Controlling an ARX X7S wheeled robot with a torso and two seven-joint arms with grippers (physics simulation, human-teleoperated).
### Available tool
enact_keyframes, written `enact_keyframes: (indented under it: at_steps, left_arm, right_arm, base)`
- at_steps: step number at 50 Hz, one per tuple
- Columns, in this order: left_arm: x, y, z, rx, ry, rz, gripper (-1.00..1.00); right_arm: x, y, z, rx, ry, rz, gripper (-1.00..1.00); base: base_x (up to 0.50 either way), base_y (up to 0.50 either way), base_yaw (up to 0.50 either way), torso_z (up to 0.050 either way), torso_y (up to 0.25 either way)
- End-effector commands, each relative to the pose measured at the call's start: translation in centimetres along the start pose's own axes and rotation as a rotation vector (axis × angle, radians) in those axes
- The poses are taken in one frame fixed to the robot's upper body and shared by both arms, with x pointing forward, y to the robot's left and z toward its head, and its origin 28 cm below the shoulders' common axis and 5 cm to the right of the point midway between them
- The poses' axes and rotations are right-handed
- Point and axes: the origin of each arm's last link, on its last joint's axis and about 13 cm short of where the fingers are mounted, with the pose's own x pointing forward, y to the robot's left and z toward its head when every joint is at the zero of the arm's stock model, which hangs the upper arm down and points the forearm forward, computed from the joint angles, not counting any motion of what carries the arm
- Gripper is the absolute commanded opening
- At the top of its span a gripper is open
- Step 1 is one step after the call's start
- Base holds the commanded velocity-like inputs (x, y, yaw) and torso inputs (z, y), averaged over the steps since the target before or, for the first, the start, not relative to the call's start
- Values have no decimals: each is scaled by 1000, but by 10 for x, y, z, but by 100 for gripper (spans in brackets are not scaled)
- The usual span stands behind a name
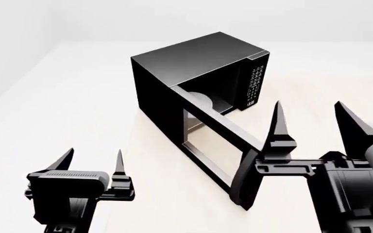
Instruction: Close the microwave.
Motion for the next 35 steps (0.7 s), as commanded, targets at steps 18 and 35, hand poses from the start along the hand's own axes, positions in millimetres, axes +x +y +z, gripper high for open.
enact_keyframes:
  at_steps: [18,35]
  left_arm:
    - [-1,2,1,0,-2,7,100]
    - [-1,5,2,4,-2,23,100]
  right_arm:
    - [4,-5,10,-13,7,-1,100]
    - [7,-4,7,-8,15,-10,100]
  base:
    - [446,0,0,0,0]
    - [152,0,0,0,1]
